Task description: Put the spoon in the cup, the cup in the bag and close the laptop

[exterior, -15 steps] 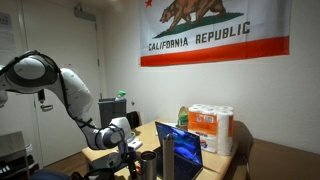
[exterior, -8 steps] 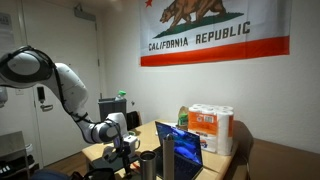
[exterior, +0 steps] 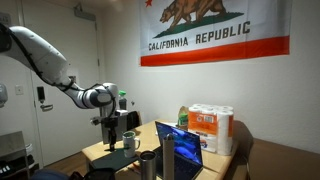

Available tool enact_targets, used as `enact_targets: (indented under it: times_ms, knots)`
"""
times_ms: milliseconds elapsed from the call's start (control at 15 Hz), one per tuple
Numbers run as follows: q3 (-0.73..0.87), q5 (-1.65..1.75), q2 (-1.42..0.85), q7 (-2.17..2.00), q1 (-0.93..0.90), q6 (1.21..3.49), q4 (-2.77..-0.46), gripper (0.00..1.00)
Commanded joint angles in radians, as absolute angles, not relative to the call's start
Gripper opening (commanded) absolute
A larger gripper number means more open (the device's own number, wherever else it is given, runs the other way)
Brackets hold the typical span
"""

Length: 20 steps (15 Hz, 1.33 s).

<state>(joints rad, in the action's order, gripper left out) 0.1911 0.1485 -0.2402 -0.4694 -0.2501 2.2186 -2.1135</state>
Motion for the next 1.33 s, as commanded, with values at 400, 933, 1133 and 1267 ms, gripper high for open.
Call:
enact_targets:
  times_ms: [400, 933, 1133, 1267]
  knots:
    - [0.111, 0.133, -0.116, -0.262, -0.019, 1.572, -1.835, 0.09]
    - [0.117, 0.133, -0.372, -0.213, 0.058, 1.552, -1.644, 0.09]
    - [0.120, 0.123, -0.452, -0.210, 0.067, 1.541, -1.567, 0.09]
    - [0.123, 0.118, -0.490, -0.210, 0.074, 1.532, -1.509, 0.09]
